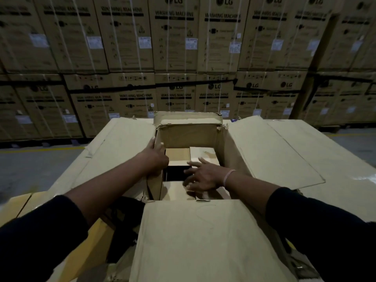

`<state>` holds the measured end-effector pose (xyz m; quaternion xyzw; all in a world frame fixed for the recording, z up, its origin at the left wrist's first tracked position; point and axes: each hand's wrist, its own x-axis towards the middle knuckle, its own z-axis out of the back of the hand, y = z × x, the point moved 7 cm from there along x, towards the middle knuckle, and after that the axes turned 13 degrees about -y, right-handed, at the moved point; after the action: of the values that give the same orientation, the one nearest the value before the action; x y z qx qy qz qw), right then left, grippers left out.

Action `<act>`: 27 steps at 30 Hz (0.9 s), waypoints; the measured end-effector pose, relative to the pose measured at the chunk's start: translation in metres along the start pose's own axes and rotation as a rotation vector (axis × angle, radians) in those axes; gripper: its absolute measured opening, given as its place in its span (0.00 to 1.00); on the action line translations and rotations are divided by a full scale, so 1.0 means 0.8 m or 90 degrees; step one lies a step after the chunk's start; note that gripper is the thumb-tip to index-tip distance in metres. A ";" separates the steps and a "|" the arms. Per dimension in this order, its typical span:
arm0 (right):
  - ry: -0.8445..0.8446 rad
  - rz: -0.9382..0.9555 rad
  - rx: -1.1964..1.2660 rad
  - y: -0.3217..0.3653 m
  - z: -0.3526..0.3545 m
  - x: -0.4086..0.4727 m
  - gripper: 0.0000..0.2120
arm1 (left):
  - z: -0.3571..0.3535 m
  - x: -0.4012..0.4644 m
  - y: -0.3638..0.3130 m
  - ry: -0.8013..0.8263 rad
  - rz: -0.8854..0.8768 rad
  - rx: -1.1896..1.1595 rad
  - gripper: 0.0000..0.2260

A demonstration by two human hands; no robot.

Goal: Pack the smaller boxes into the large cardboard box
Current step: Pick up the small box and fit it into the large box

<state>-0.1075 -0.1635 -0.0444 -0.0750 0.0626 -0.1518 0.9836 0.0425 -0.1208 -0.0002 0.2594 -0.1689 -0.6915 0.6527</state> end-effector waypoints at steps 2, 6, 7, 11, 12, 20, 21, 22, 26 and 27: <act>0.003 0.002 -0.022 0.007 0.015 0.001 0.28 | 0.009 -0.004 -0.009 -0.006 -0.040 0.013 0.22; -0.113 -0.054 -0.113 -0.009 0.075 -0.002 0.25 | 0.038 -0.002 -0.009 0.093 0.037 -0.166 0.21; -0.109 -0.077 -0.134 -0.018 0.084 -0.007 0.23 | 0.039 -0.001 -0.008 0.144 0.083 -0.227 0.19; 0.022 -0.148 -0.211 -0.061 0.075 -0.041 0.12 | 0.041 0.007 -0.023 0.256 0.098 -0.248 0.17; 0.046 -0.167 -0.208 -0.069 0.068 -0.048 0.11 | 0.041 0.012 -0.028 0.249 0.077 -0.214 0.18; 0.150 -0.384 0.297 -0.062 -0.003 -0.041 0.28 | 0.021 0.077 -0.034 0.097 -0.026 -0.004 0.32; 0.163 -0.423 0.380 -0.059 -0.013 -0.041 0.30 | 0.025 0.084 -0.026 0.067 -0.011 -0.014 0.32; 0.175 -0.454 0.437 -0.056 -0.020 -0.042 0.31 | 0.030 0.090 -0.017 0.029 0.006 -0.021 0.34; 0.080 -0.399 0.394 -0.053 -0.001 -0.034 0.28 | 0.052 0.107 0.027 -0.116 0.096 -0.070 0.39; 0.029 -0.370 0.366 -0.055 0.014 -0.032 0.27 | 0.053 0.109 0.036 -0.125 0.101 -0.070 0.38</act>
<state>-0.1430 -0.1957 -0.0232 0.1917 0.0157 -0.4363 0.8790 0.0400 -0.2145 0.0388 0.1405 -0.2137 -0.6680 0.6989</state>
